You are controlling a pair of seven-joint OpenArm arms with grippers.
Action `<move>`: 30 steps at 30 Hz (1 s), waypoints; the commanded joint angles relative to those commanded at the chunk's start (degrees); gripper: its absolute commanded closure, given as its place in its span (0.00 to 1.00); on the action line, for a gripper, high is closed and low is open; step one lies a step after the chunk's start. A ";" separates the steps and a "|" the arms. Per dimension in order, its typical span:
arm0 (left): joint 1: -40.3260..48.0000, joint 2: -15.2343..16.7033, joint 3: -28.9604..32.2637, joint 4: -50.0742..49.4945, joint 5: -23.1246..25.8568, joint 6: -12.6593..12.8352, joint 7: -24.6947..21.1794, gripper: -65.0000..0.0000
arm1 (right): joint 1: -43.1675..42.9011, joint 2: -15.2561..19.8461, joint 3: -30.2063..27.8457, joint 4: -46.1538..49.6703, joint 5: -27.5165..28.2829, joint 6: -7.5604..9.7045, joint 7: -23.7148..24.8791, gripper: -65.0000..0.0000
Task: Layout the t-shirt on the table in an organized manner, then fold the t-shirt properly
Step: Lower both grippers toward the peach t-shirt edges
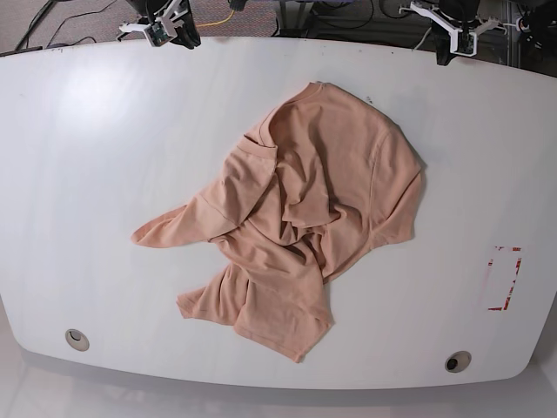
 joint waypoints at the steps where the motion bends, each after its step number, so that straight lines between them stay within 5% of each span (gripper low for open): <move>1: -1.08 0.39 0.22 0.43 0.41 0.03 1.52 0.94 | 0.51 0.13 0.00 -0.02 0.04 0.00 0.27 0.94; 10: -8.24 1.49 1.22 0.16 3.65 0.16 6.76 0.86 | 4.25 0.25 -1.08 0.24 0.06 0.00 0.96 0.94; 20: -17.52 2.86 5.51 -7.54 5.54 -0.01 4.22 0.96 | 9.29 0.27 -3.52 -0.67 -0.64 0.00 -0.51 0.94; 30: -26.56 2.60 8.72 -13.68 5.57 0.39 8.65 0.91 | 16.99 0.93 -5.61 -3.57 -0.86 0.00 -3.97 0.83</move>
